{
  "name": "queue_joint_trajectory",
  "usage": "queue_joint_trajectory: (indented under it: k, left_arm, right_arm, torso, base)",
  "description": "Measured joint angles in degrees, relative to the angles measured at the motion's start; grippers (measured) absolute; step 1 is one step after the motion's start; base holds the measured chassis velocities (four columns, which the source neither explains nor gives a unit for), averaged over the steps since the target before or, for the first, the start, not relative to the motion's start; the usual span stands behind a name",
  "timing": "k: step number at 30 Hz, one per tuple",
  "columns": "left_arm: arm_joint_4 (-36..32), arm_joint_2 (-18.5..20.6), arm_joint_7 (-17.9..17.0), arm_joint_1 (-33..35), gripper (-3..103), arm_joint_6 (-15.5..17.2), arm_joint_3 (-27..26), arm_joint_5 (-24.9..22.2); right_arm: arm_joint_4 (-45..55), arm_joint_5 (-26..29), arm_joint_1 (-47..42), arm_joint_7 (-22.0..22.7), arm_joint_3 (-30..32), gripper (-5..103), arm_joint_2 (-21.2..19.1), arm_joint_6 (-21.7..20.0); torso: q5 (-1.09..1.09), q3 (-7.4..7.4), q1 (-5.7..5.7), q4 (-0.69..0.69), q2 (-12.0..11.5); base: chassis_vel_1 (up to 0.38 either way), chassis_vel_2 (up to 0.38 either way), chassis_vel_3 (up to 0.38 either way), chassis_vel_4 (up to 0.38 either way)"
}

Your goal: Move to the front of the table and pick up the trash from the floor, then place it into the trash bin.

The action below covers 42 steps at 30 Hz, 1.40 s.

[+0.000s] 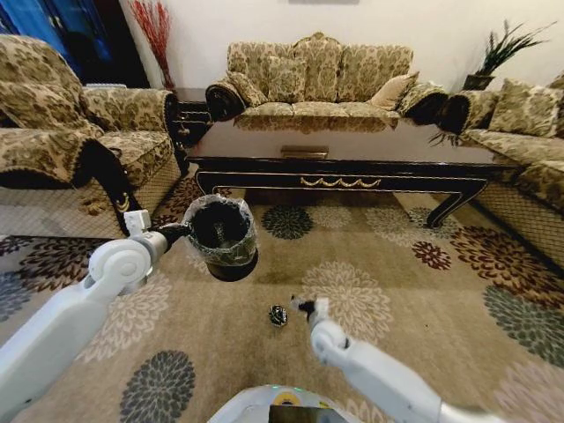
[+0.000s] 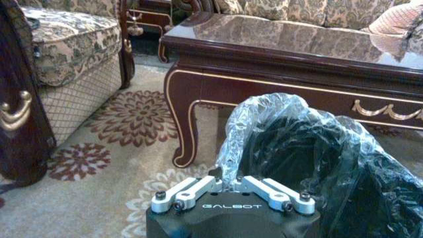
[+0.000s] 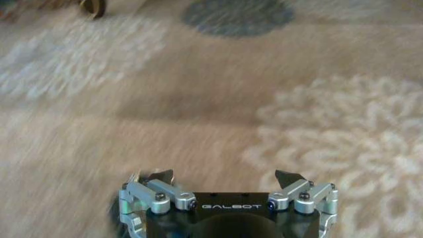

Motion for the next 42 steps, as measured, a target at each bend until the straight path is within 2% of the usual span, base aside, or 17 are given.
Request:
queue_joint_trajectory:
  k: [5,7,8,10,11,14,21,24,25,26,29,37,42]
  left_arm:
    - [0.2,0.1,-0.1,0.2,3,0.0,-0.2,0.0]
    - [0.5,-0.3,-0.1,0.2,3,0.0,-0.2,0.1]
    - [0.5,-0.3,-0.1,0.2,3,0.0,-0.2,0.1]
    - [0.9,-0.6,-0.1,0.2,3,0.0,-0.1,0.3]
    - [0.9,-0.6,-0.1,0.2,3,0.0,-0.1,0.3]
    - [1.6,-0.8,-0.1,0.0,3,0.0,0.2,0.7]
    - [2.3,-1.4,-0.1,-0.3,3,0.1,0.6,1.1]
    - [2.7,-1.7,-0.1,-0.3,3,0.1,0.6,1.4]
    - [2.7,-1.7,-0.1,-0.3,3,0.1,0.6,1.4]
    - [2.8,-1.9,-0.1,-0.3,3,0.1,0.6,1.5]
    - [3.0,-1.9,-0.1,-0.3,3,0.1,0.5,1.5]
    - [3.2,-1.1,-0.1,-0.5,3,0.1,0.3,1.4]
    - [3.2,-1.4,-0.1,-0.4,3,0.1,0.3,1.4]
  right_arm:
    - [0.9,-2.0,-1.2,-0.8,-2.8,100,-1.1,-0.1]
    - [1.7,-4.3,-1.5,-4.0,-3.9,100,-2.8,0.4]
    - [1.7,-4.3,-1.5,-4.0,-3.9,100,-2.8,0.4]
    - [1.8,-6.2,-1.5,-7.9,-4.6,100,-3.9,1.4]
    - [1.8,-6.2,-1.5,-7.9,-4.6,100,-3.9,1.4]
    - [1.0,-8.1,-1.1,-12.0,-5.8,100,-4.4,2.6]
    - [-3.1,-11.2,2.7,-17.2,-9.7,100,-3.0,5.2]
    - [-5.8,-12.9,5.5,-21.7,-11.0,100,-1.2,8.4]
    - [-5.8,-12.9,5.5,-21.7,-11.0,100,-1.2,8.4]
    - [-6.9,-13.8,6.8,-24.3,-11.4,100,-0.5,10.0]
    - [-7.8,-15.9,9.0,-27.3,-12.9,100,-0.5,11.1]
    - [-7.8,-18.7,10.8,-31.6,-16.1,100,-3.2,12.0]
    - [-10.1,-20.0,11.0,-32.1,-17.0,100,-2.7,12.1]
  torso:
    - [-0.01,0.00,0.00,-0.02,0.0]
    - [-0.02,0.00,0.00,-0.03,0.0]
    - [-0.02,0.00,0.00,-0.03,0.0]
    - [-0.02,0.00,0.00,-0.03,0.0]
    - [-0.02,0.00,0.00,-0.03,0.0]
    - [-0.01,0.00,0.00,-0.01,0.0]
    - [-0.01,0.00,0.00,-0.03,0.0]
    - [-0.01,0.01,0.00,0.00,0.0]
    - [-0.01,0.01,0.00,0.00,0.0]
    - [0.00,0.01,0.00,0.00,0.0]
    - [-0.01,0.01,0.00,0.00,0.0]
    - [-0.01,0.01,0.00,-0.03,0.0]
    - [-0.01,0.01,0.00,-0.02,0.0]
  base:
    - [0.000,0.000,0.000,0.000]
    - [0.000,0.000,0.000,0.000]
    - [0.000,0.000,0.000,0.000]
    - [0.000,0.000,0.000,0.000]
    - [0.000,0.000,0.000,0.000]
    - [0.000,0.000,0.000,0.000]
    - [0.000,0.000,0.000,0.000]
    - [0.000,0.000,0.000,0.000]
    - [0.000,0.000,0.000,0.000]
    - [0.000,0.000,0.000,0.000]
    - [0.000,0.000,0.000,0.000]
    - [0.000,0.000,0.000,0.000]
    - [0.000,0.000,0.000,0.000]
